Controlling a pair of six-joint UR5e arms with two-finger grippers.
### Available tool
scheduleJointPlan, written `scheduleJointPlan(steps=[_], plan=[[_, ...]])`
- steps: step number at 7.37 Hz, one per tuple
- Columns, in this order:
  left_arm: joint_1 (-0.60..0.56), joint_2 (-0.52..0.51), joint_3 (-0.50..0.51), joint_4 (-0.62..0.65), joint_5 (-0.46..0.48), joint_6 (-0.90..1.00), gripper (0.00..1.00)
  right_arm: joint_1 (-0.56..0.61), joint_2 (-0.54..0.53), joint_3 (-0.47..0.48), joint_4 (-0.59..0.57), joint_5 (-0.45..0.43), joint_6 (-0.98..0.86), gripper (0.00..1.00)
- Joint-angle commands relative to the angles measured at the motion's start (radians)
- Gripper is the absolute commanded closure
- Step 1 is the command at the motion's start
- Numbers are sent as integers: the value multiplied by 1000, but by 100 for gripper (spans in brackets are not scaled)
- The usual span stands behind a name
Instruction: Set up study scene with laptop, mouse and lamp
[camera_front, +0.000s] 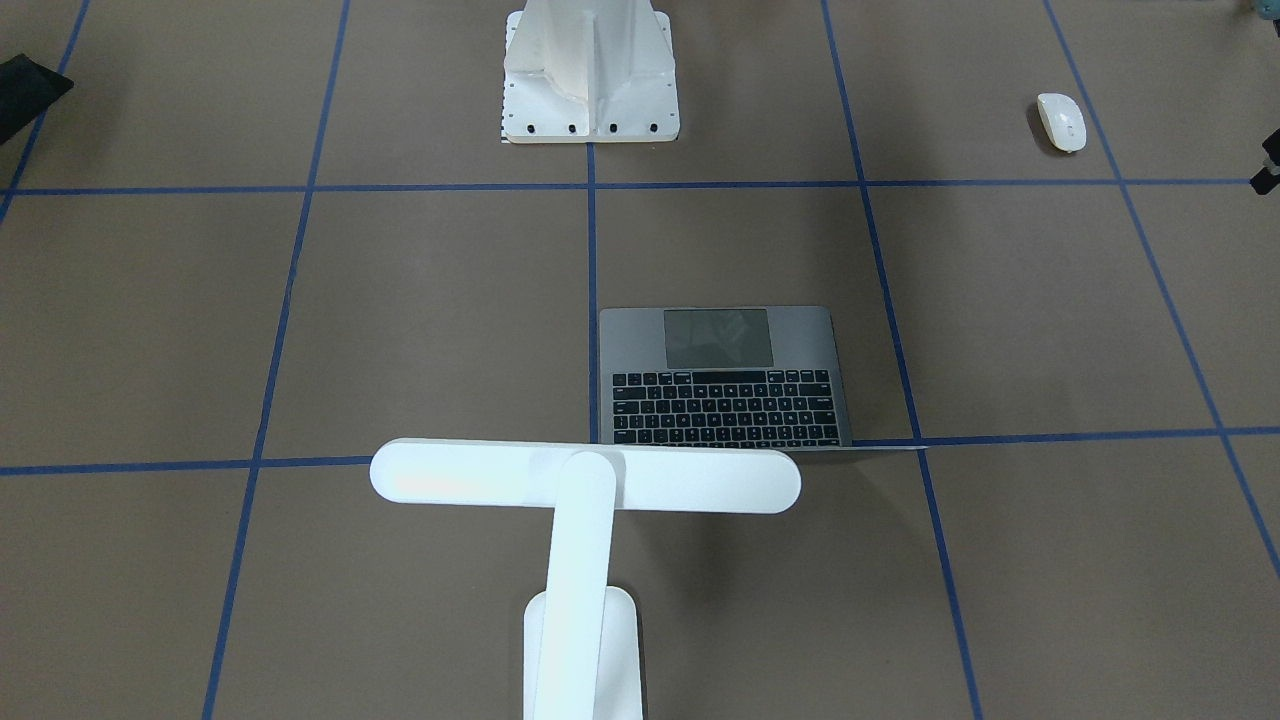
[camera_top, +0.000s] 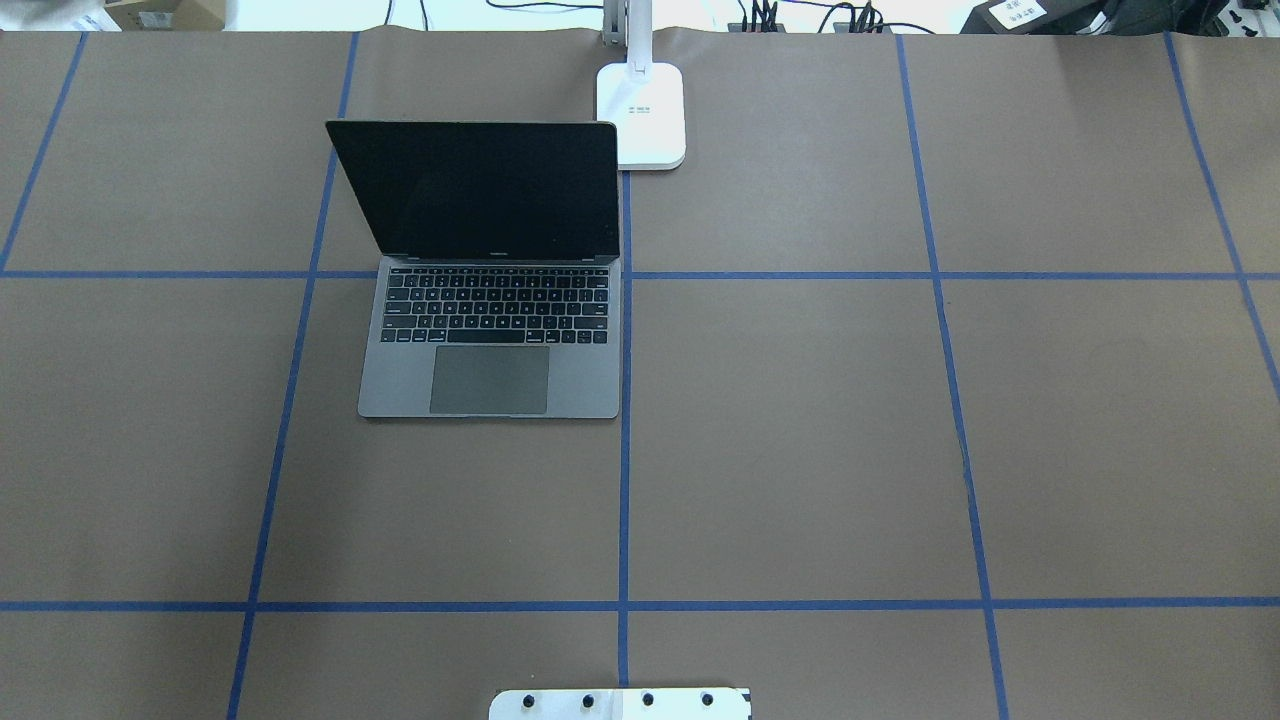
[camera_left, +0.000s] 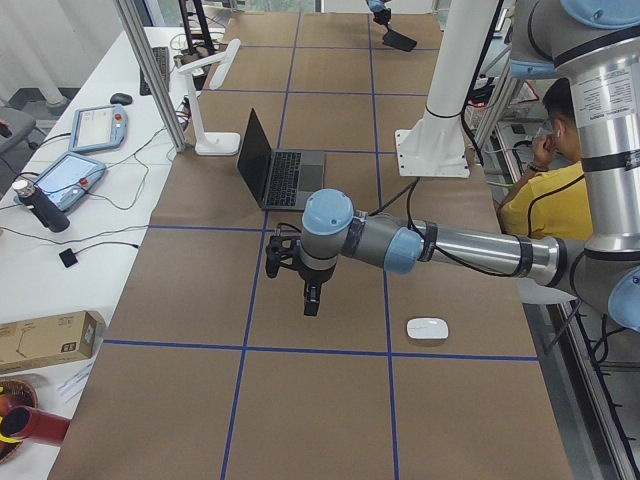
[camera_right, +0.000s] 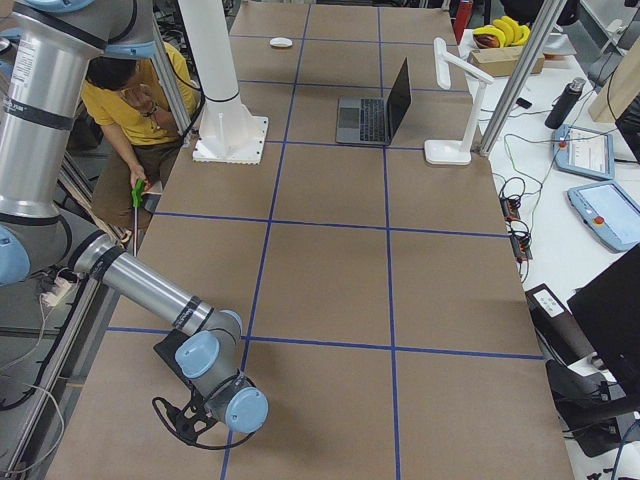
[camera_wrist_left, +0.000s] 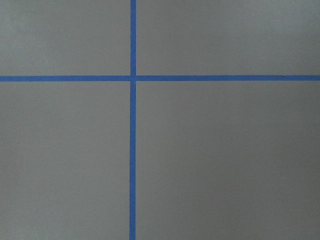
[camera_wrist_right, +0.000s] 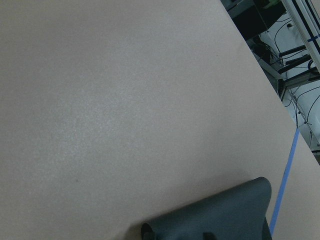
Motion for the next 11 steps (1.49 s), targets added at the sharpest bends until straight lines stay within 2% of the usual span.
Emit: scheduleJointPlan(steps=[1,2,4,6,8,11], plan=[[-9,0,-1,3,-1,0,0,0,9,34,0,-2,-3,100],[-9,2,-1,3,-1,0,0,0,11,68,0,-3,-2,100],[-9,2,-1,6,0,0,0,1,11,195,-8,-6,9,100],[-9,2,0,6,2,0,0,3,24,374,-12,-9,23,100],[-9,2,3,6,5,0,0,3,136,468,-12,-23,23,100],[-9,2,14,7,7,-2,0,-26,366,484,-6,-25,26,100]])
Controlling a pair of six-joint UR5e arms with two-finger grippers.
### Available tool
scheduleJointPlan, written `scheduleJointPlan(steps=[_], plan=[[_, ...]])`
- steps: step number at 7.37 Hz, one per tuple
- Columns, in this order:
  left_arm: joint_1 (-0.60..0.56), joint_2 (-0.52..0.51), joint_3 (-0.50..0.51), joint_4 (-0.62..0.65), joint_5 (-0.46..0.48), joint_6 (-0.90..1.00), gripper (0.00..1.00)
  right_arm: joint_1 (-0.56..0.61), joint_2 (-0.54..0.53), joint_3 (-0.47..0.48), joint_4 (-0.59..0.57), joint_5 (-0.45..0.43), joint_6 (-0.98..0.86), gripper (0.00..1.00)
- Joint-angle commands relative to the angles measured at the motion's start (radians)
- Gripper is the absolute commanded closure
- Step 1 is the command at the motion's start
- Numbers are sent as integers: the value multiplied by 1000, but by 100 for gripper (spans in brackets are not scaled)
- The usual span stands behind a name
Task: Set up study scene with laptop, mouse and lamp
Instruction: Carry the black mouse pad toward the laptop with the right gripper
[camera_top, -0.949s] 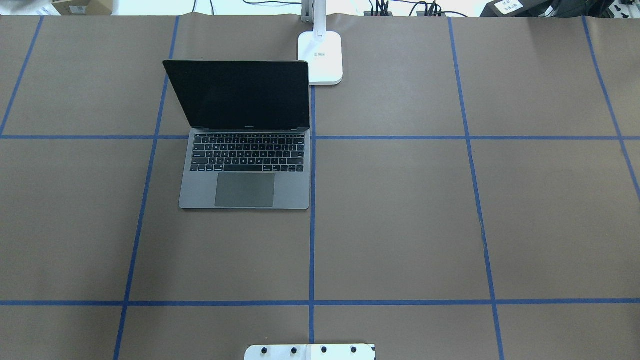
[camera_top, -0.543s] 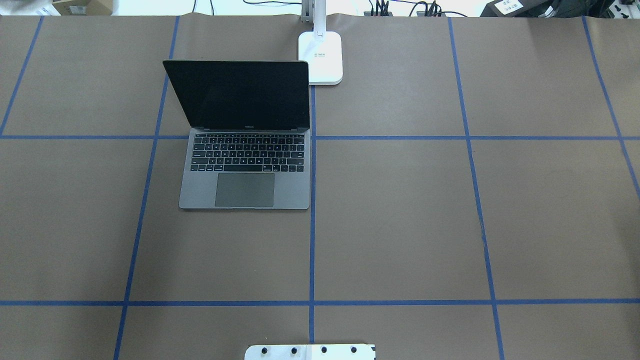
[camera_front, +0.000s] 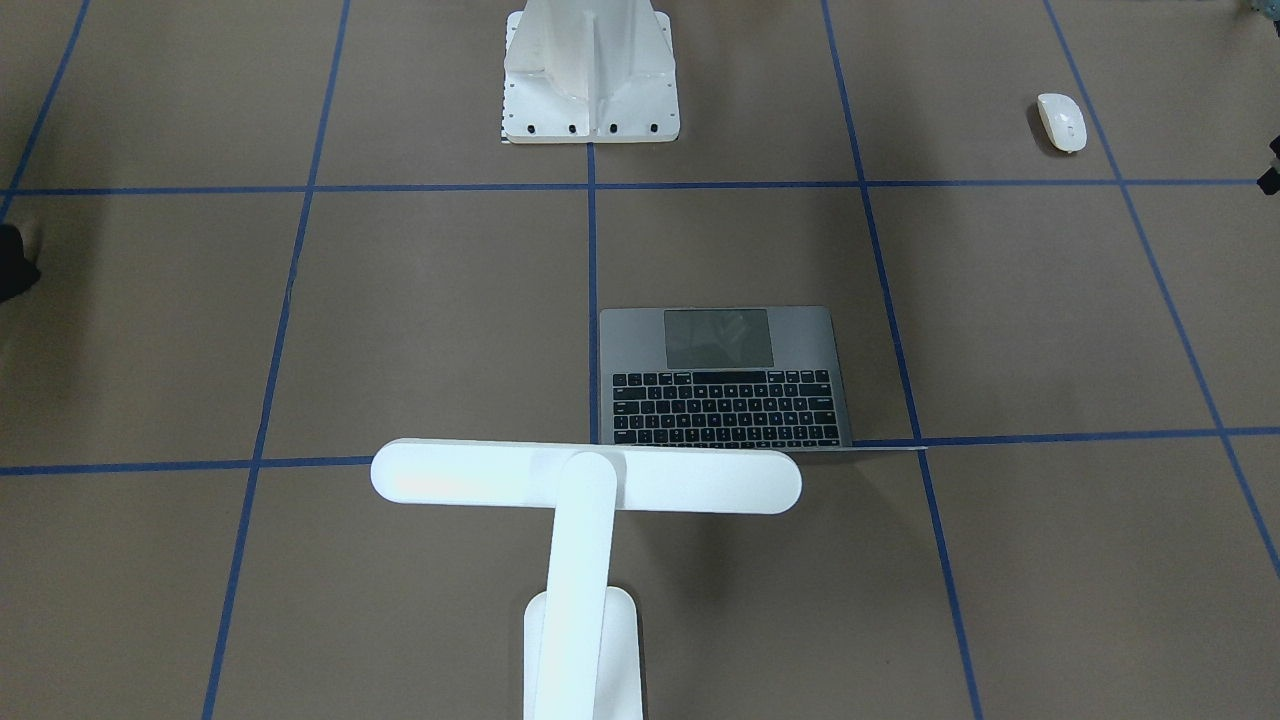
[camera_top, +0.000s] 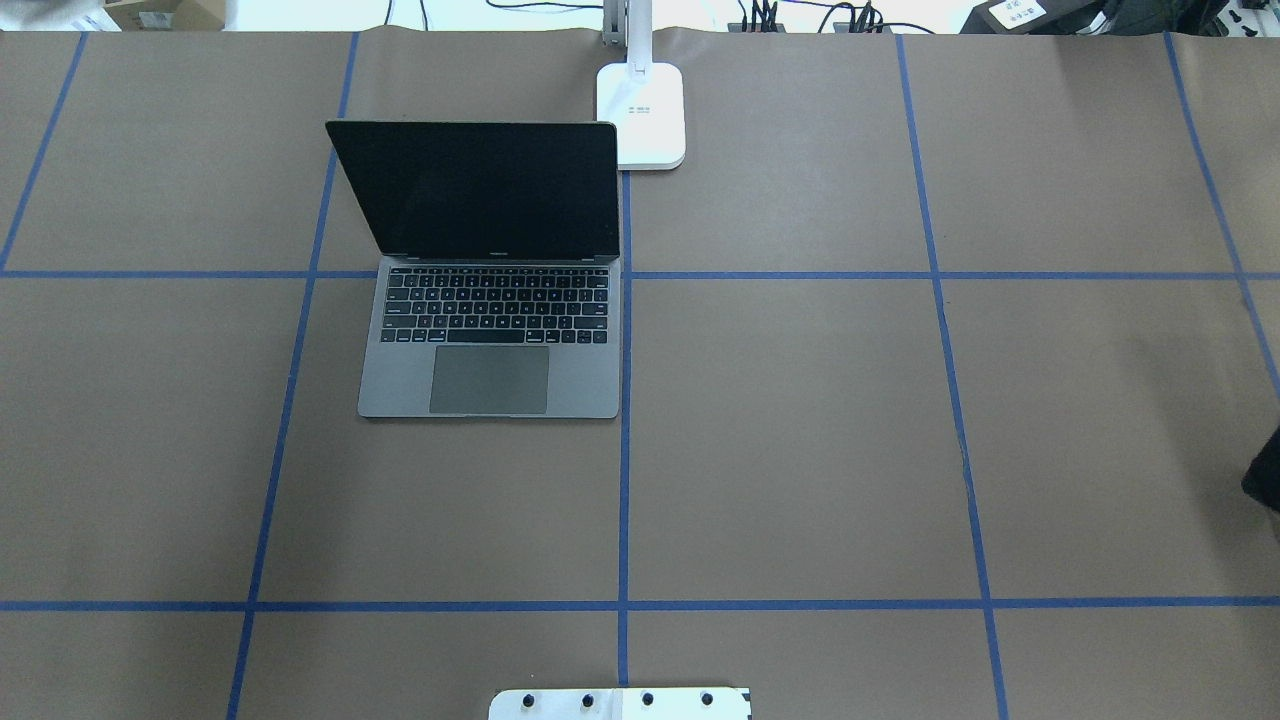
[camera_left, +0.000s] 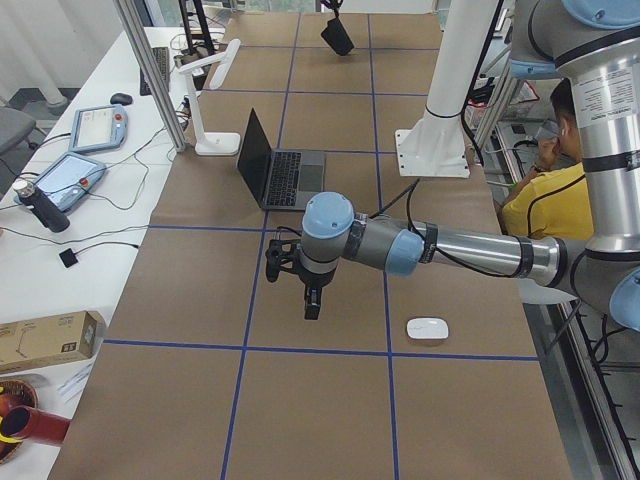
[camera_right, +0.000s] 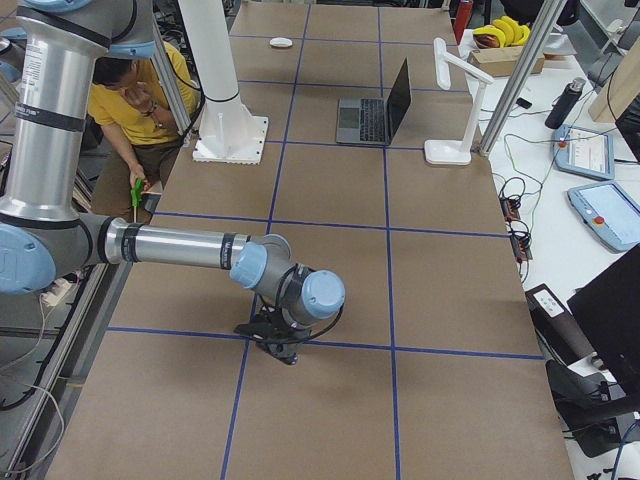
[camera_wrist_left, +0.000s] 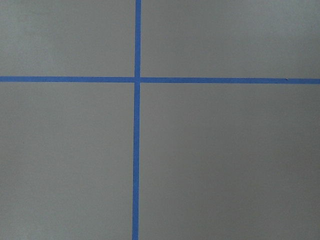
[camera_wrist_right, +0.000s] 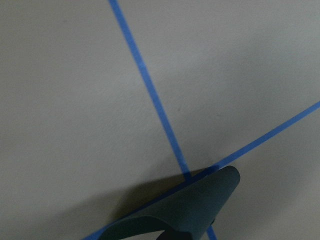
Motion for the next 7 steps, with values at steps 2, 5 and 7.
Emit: scheduleJointPlan(steps=[2,5,7], plan=[[0,0,10,2,1,-1,0,-96,249,16,6,-19,113,100],[-2,0,17,2,1,-8,0,-315,493,63,8,-155,380,100],[-2,-2,20,2,1,-11,0,-386,540,156,9,-159,446,100]])
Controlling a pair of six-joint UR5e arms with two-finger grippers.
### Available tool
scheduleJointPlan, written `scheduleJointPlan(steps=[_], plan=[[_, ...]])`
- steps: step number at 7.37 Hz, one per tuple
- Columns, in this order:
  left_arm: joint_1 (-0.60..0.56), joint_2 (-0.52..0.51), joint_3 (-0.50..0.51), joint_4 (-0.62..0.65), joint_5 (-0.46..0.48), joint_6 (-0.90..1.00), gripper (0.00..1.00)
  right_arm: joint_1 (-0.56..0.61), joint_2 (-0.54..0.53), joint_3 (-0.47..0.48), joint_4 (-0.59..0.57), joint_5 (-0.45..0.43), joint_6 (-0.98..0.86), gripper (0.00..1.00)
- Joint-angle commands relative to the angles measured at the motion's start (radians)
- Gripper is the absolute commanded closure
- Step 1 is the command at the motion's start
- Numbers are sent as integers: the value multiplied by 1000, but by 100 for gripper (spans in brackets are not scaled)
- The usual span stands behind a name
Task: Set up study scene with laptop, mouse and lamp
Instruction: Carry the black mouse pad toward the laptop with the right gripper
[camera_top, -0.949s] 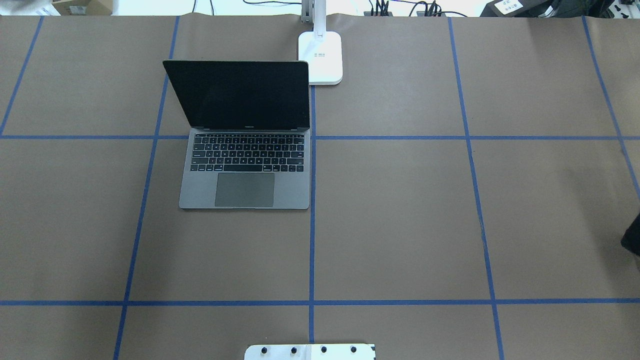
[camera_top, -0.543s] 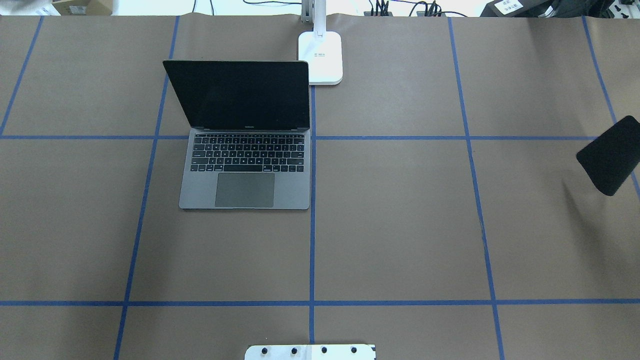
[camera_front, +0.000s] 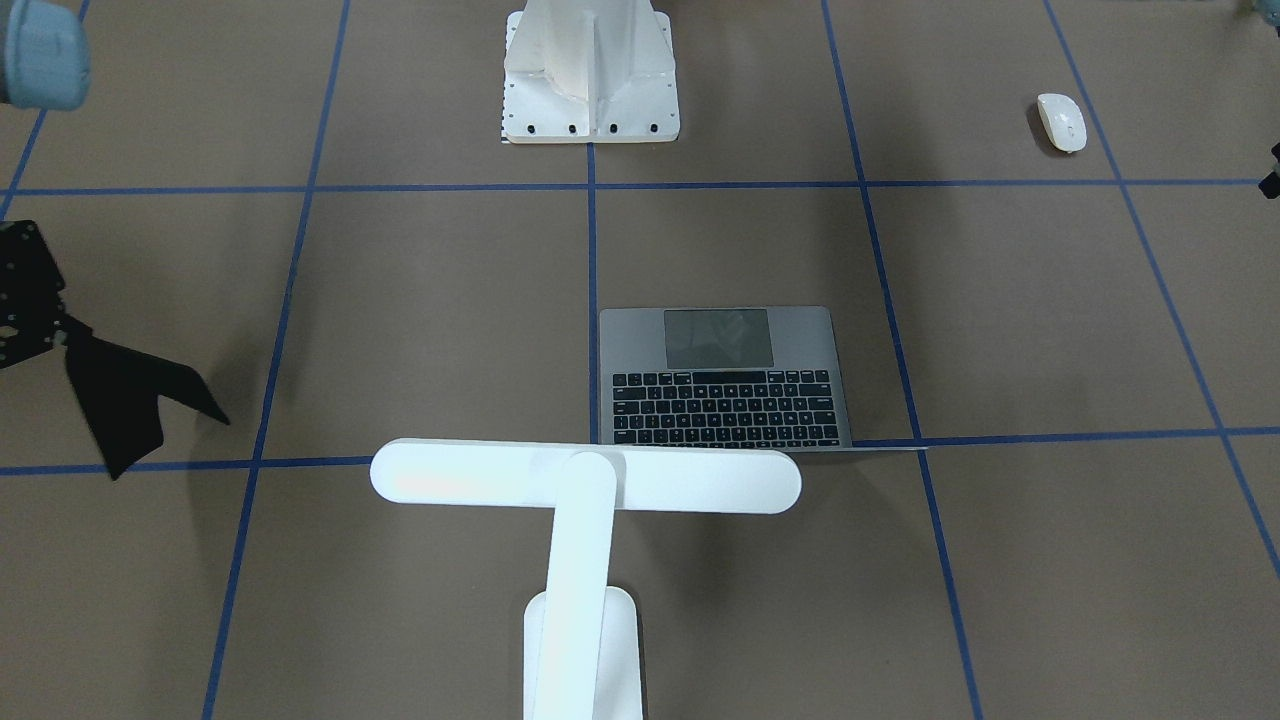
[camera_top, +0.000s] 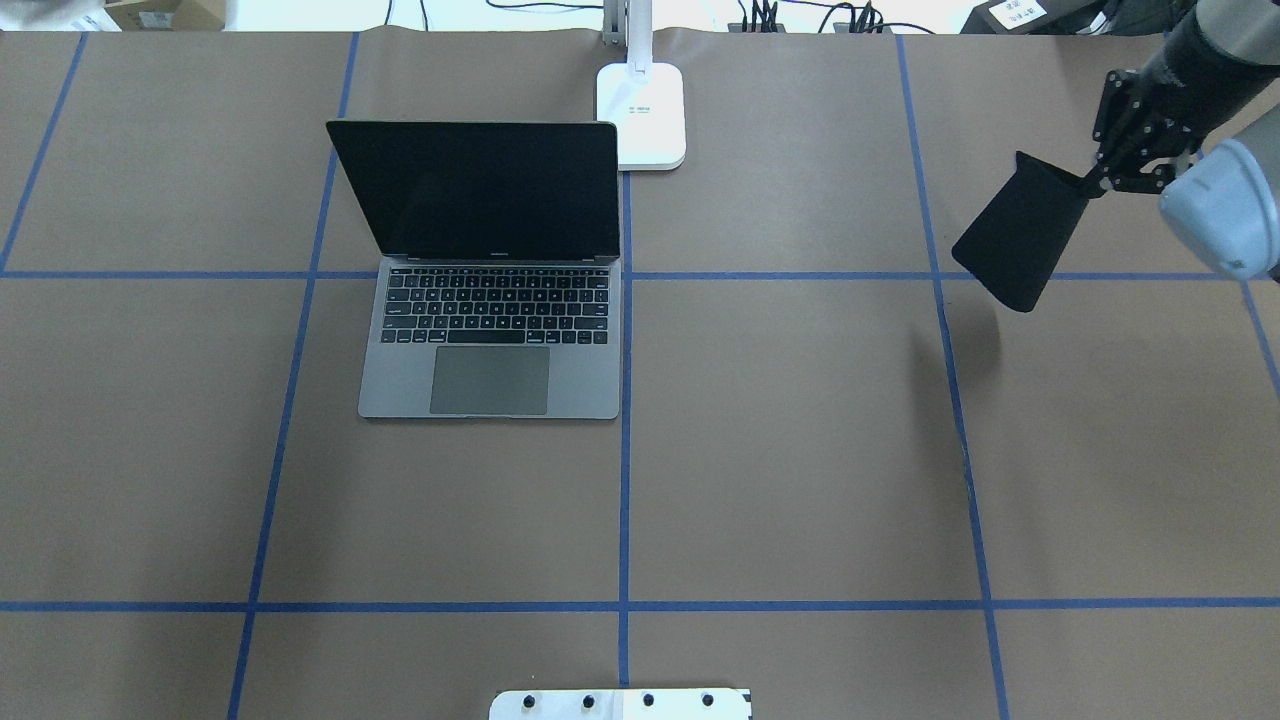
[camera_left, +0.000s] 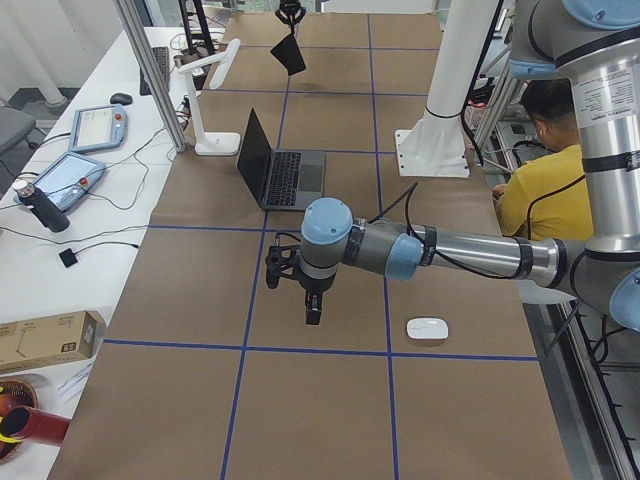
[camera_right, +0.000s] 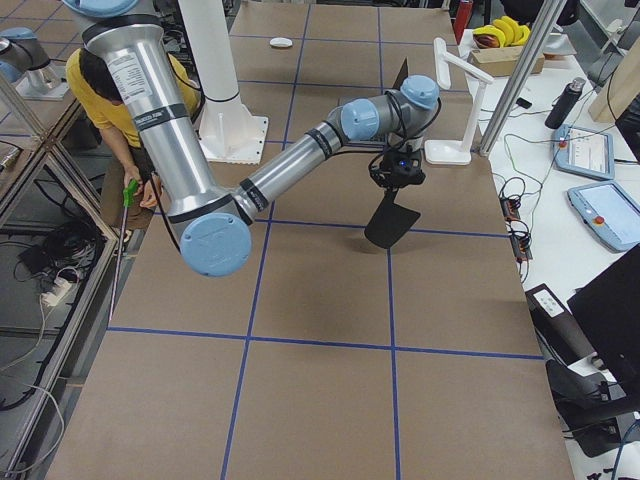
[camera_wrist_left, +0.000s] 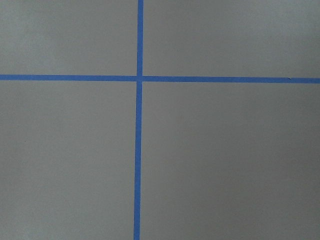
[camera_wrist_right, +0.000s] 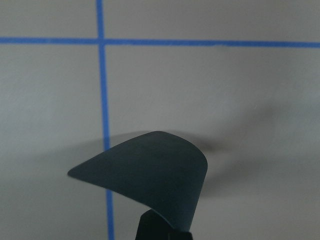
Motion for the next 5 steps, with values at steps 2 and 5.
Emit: scheduleJointPlan(steps=[2,5], plan=[[0,-1,3,0,0,-2,0,-193,83,107,82,-112,282,100],[0,-1,17,-2,0,-2,0,-411,120,109,100,-333,482,100]])
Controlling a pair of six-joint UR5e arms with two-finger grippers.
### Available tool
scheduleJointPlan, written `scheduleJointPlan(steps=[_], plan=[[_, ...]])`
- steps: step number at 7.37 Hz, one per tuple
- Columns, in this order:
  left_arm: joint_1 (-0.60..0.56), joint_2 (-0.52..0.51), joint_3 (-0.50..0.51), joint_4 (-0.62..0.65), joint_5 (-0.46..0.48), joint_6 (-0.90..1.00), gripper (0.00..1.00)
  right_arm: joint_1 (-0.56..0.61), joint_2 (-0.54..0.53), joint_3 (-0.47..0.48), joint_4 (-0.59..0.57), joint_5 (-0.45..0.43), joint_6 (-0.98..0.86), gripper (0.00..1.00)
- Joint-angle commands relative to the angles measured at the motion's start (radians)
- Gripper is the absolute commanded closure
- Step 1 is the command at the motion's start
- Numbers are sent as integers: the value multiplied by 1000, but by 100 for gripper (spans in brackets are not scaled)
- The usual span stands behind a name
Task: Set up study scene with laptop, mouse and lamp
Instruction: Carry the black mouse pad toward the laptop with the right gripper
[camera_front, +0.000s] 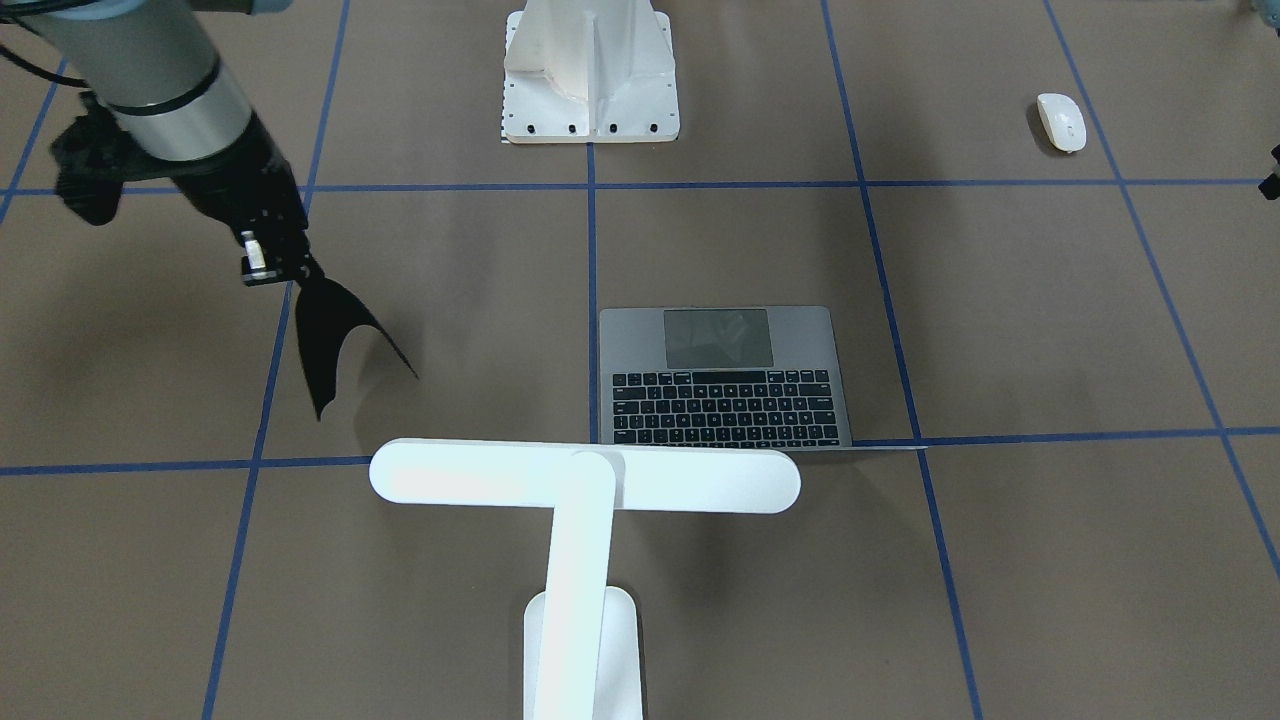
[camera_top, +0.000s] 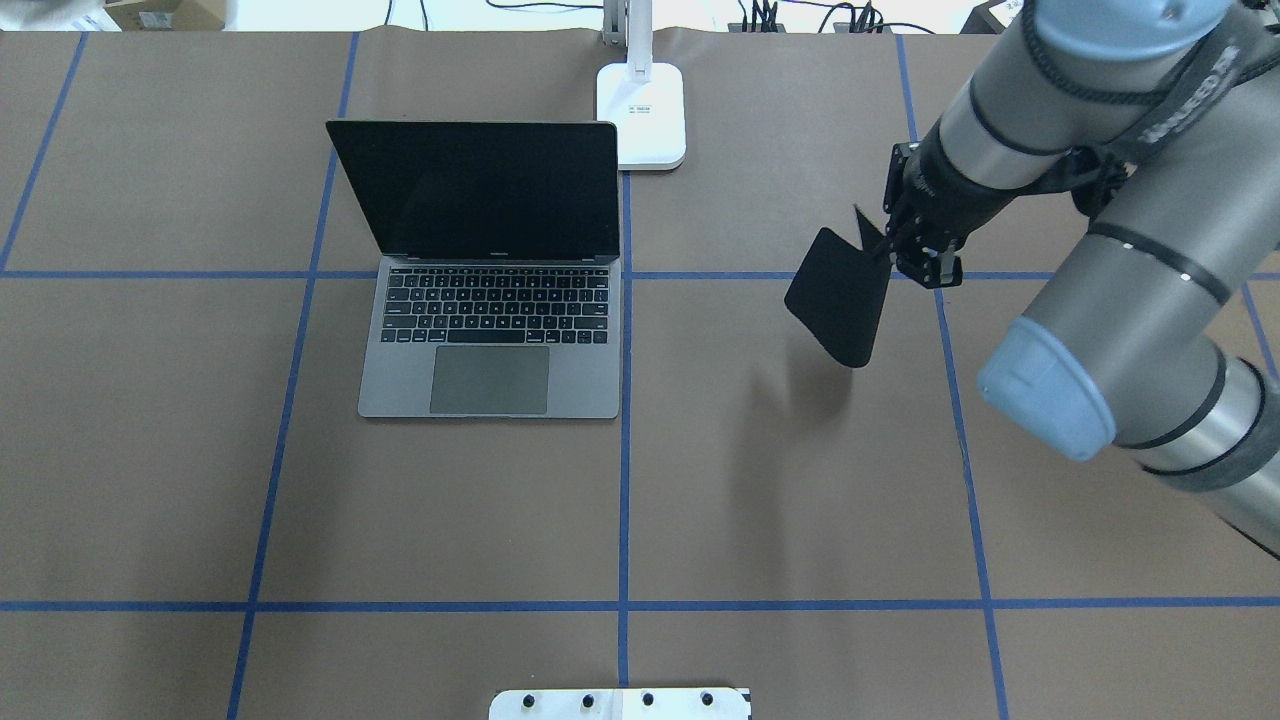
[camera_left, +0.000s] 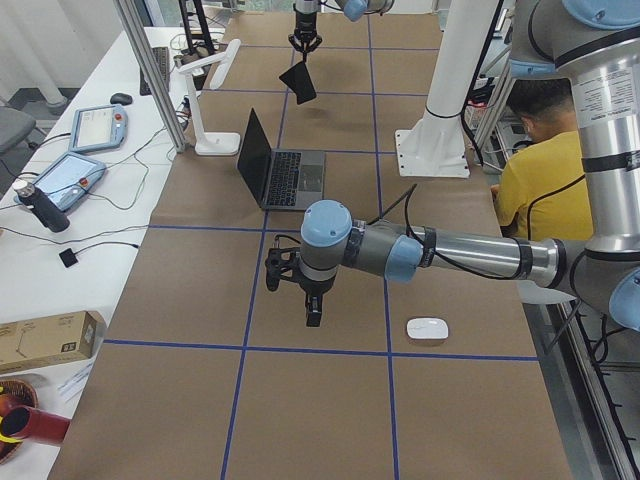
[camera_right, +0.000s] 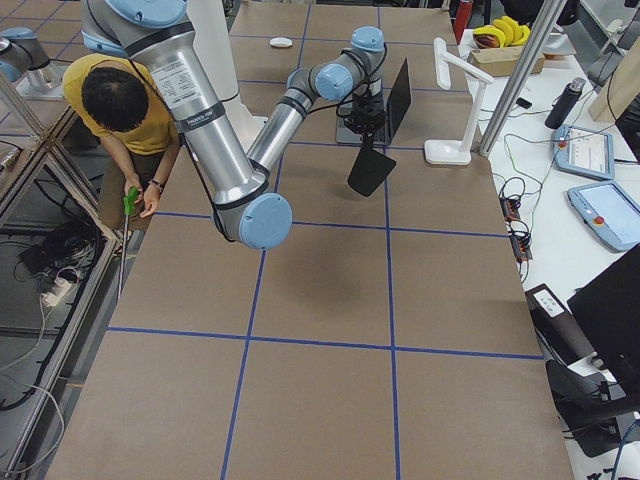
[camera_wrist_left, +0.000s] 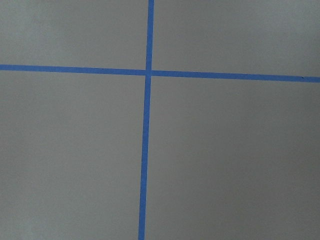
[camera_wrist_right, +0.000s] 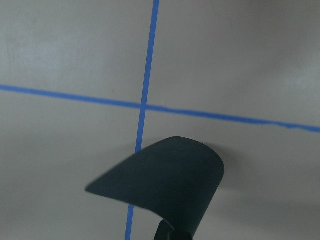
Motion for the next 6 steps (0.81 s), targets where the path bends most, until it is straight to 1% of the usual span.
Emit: scheduleJointPlan(steps=[1,2,3,4,5,6], plan=[[0,0,6,-1,0,1,0,-84,61,-70,5,-112,89,100],[0,0,6,-1,0,1,0,-86,117,-171,7,-134,88,100],[0,0,6,-1,0,0,0,-84,127,-242,49,-175,82,100],[0,0,9,-1,0,-1,0,-77,126,-334,162,-203,88,100],[0,-2,13,-1,0,1,0,-60,127,-406,225,-217,85,100],[0,-2,13,-1,0,0,0,-55,153,-450,250,-224,86,100]])
